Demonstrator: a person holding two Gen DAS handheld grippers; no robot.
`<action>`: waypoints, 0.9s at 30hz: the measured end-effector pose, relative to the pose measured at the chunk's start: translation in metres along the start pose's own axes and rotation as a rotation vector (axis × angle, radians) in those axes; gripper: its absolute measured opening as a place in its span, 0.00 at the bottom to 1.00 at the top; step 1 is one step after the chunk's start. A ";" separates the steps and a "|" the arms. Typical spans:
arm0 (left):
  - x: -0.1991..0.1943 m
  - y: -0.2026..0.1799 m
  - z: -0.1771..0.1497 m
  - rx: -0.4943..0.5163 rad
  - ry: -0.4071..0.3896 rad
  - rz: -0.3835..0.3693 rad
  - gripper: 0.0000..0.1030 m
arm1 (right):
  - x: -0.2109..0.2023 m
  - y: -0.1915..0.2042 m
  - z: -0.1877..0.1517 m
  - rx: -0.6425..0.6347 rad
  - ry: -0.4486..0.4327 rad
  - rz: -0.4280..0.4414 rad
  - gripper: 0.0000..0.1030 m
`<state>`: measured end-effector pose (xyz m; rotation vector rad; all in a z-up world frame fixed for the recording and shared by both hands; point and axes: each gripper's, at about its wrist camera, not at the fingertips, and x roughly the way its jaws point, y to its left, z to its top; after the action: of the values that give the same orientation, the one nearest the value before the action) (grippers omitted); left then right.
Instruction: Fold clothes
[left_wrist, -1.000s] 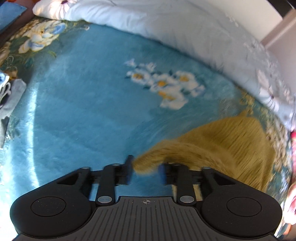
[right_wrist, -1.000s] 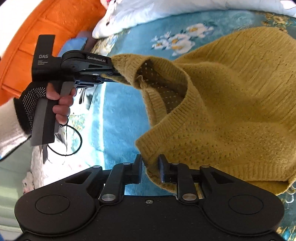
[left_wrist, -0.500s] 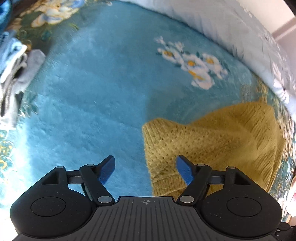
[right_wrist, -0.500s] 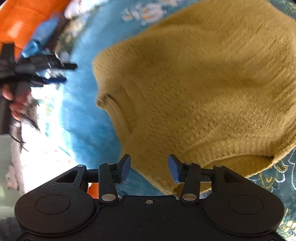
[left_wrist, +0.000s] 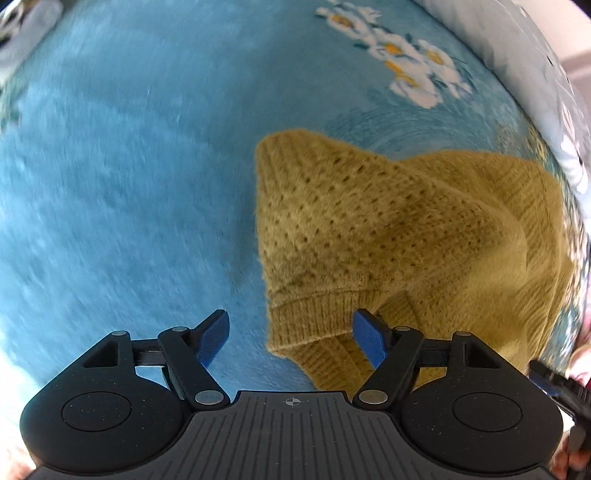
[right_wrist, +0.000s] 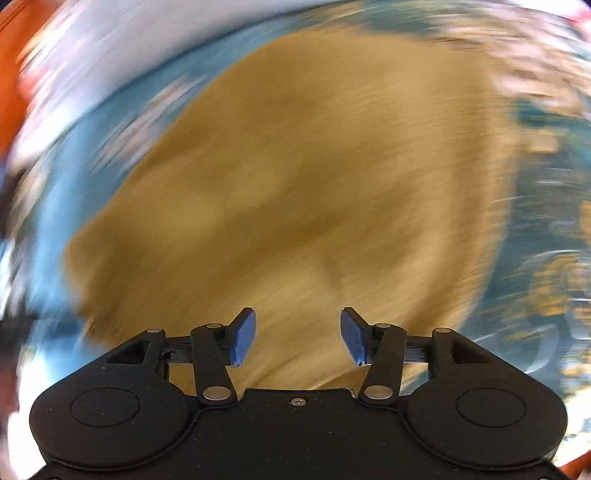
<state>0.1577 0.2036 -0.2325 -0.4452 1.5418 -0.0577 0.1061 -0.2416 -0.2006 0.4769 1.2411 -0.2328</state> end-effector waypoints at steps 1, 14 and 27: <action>0.002 0.002 -0.002 -0.019 0.004 -0.005 0.70 | 0.000 -0.018 0.011 0.063 -0.026 -0.030 0.51; -0.001 -0.015 -0.055 -0.097 -0.008 -0.019 0.70 | 0.041 -0.102 0.082 0.339 -0.038 -0.075 0.49; 0.011 -0.042 -0.164 -0.329 -0.039 0.018 0.69 | 0.023 -0.101 0.084 0.195 -0.040 -0.019 0.14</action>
<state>0.0091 0.1216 -0.2245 -0.6883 1.5209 0.2210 0.1424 -0.3681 -0.2244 0.6262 1.1893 -0.3802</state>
